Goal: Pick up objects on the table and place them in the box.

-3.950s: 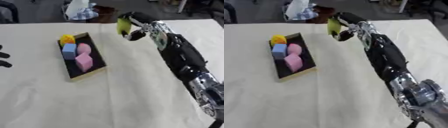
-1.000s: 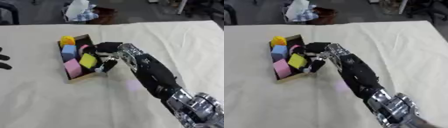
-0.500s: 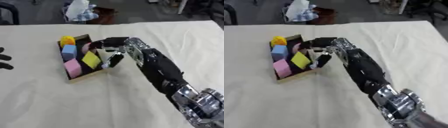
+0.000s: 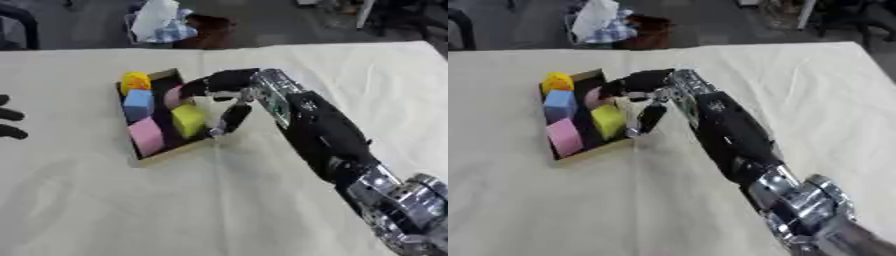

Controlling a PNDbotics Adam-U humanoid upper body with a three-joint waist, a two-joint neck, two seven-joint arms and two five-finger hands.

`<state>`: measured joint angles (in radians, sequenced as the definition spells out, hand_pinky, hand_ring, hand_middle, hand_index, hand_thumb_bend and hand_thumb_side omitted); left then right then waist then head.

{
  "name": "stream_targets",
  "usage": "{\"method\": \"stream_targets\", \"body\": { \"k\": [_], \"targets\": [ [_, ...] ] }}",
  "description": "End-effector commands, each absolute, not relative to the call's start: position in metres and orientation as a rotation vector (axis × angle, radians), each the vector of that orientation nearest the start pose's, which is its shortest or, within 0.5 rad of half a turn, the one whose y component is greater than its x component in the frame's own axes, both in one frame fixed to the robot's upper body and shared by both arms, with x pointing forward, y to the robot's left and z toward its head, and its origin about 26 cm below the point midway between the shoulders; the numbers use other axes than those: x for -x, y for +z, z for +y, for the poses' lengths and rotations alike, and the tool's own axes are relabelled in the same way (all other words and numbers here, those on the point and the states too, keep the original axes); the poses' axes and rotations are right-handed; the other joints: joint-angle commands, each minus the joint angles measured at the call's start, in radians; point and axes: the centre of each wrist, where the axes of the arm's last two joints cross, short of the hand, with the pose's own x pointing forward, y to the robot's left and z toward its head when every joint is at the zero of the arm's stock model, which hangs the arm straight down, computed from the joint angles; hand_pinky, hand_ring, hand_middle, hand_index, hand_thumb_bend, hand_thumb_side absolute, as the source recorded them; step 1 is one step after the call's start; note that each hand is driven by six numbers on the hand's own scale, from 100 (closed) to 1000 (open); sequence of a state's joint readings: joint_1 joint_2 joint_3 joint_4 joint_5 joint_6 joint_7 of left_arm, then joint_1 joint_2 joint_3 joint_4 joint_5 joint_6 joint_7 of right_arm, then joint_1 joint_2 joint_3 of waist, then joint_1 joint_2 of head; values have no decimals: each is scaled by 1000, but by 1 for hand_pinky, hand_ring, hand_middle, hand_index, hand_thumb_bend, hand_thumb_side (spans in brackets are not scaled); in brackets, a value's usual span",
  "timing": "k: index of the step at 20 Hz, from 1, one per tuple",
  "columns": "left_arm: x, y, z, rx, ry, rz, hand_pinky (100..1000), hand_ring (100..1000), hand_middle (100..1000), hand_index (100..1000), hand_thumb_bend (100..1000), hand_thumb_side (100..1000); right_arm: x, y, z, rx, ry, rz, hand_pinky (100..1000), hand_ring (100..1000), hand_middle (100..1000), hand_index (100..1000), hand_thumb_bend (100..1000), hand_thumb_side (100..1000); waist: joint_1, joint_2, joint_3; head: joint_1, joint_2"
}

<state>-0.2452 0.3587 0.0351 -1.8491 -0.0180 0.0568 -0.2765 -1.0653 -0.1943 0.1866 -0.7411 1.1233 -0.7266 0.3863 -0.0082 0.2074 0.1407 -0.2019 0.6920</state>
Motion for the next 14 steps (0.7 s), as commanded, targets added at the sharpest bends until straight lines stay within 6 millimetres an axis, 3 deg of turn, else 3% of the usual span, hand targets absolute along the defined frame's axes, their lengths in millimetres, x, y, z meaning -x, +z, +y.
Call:
{"method": "stream_targets", "body": {
  "k": [1, 4, 13, 14],
  "targets": [
    [-312, 162, 297, -129, -627, -1945, 821, 629, 677, 880, 100, 871, -500, 206, -173, -775, -2653, 2081, 902, 943, 1000, 1000, 319, 471, 4, -24, -9, 13, -11],
    [-313, 161, 298, -136, -627, -1942, 821, 629, 677, 880, 100, 871, -497, 240, -192, -841, -2480, 2140, 902, 943, 1000, 1000, 319, 471, 1, -22, -11, 17, -14],
    [-313, 162, 298, -136, -630, -1942, 821, 629, 677, 880, 100, 871, -490, 257, -194, -785, -2448, 2223, 902, 943, 1000, 1000, 319, 471, -1, -22, -10, 17, -14],
    [-312, 160, 300, -145, -621, -1938, 822, 635, 681, 880, 100, 867, -489, 258, -199, -792, -2441, 2247, 908, 908, 988, 1000, 100, 395, -1, -20, -17, 35, -16]
  ]
}}
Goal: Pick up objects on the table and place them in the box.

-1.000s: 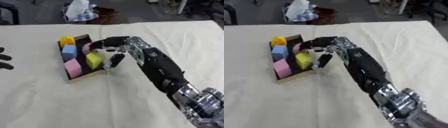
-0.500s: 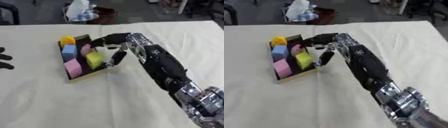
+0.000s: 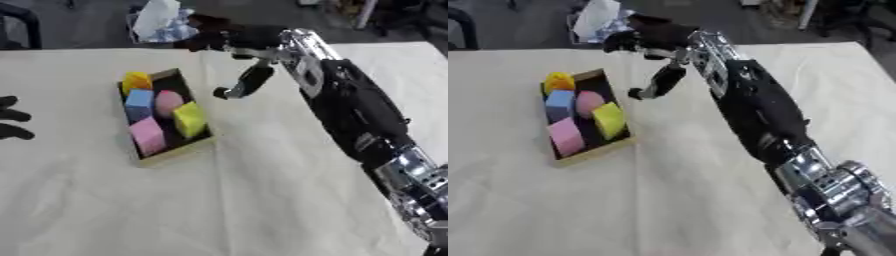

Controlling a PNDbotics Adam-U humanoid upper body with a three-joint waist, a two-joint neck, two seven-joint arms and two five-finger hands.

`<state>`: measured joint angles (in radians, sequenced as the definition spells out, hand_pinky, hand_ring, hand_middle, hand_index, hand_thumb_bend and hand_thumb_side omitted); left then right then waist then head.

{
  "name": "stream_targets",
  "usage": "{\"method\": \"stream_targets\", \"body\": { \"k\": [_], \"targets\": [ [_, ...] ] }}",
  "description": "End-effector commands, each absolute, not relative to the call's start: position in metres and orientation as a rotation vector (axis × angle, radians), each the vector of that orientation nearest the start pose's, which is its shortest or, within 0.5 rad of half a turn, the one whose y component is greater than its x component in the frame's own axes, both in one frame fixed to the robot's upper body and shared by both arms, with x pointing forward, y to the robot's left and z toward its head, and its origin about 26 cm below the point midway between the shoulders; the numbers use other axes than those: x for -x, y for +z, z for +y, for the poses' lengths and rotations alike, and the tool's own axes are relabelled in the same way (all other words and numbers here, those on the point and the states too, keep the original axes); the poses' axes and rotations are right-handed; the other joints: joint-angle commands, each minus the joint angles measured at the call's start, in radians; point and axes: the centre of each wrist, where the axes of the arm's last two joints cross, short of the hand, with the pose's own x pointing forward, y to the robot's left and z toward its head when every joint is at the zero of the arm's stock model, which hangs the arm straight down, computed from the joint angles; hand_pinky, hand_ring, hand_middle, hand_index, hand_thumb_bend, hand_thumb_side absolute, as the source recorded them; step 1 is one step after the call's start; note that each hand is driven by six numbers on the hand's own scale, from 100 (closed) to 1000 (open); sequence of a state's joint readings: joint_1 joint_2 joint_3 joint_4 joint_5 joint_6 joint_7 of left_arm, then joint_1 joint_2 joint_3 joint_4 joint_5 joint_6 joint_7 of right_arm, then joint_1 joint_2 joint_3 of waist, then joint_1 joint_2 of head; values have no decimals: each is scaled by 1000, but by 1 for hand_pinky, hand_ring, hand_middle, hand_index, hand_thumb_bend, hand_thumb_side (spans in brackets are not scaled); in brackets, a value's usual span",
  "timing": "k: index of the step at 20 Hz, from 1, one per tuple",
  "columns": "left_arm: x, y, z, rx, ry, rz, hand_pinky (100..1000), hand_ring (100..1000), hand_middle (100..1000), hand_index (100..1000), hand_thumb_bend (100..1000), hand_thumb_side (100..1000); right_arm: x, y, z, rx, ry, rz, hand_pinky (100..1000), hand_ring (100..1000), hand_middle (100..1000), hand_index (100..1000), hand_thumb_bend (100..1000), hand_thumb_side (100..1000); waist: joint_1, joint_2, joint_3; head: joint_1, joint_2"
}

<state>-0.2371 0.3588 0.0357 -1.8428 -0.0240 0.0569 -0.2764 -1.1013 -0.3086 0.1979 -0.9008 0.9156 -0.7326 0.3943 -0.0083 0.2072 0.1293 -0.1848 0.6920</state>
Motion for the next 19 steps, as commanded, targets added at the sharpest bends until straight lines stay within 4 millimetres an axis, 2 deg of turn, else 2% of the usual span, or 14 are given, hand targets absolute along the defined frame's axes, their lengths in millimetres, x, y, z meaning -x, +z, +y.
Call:
{"method": "stream_targets", "body": {
  "k": [1, 4, 8, 10, 14, 19],
  "targets": [
    [-311, 159, 304, -165, -601, -1936, 822, 635, 681, 880, 100, 868, -488, 258, -210, -819, -2425, 2293, 908, 905, 984, 1000, 100, 396, 0, -18, -22, 41, -18],
    [-309, 157, 311, -208, -561, -1940, 821, 635, 681, 880, 100, 860, -479, 260, -256, -961, -2312, 2470, 910, 893, 963, 1000, 100, 406, 2, -16, -67, 72, -23],
    [-310, 157, 310, -211, -552, -1957, 820, 634, 680, 879, 100, 852, -456, 264, -321, -1195, -2108, 2672, 909, 875, 936, 1000, 100, 428, 0, -13, -58, 62, -27],
    [-310, 156, 310, -212, -547, -1963, 819, 634, 678, 878, 100, 849, -446, 258, -343, -1251, -2008, 2760, 908, 865, 921, 1000, 100, 446, 0, -12, -55, 60, -28],
    [-310, 154, 312, -214, -519, -1976, 818, 633, 676, 877, 100, 844, -428, 233, -365, -1290, -1861, 2915, 901, 839, 888, 1000, 100, 468, -2, -13, -56, 63, -26],
    [-309, 152, 315, -217, -493, -2003, 819, 633, 676, 877, 100, 826, -404, 203, -377, -1323, -1681, 3097, 896, 822, 867, 1000, 100, 507, 0, -13, -57, 69, -21]
  ]
}}
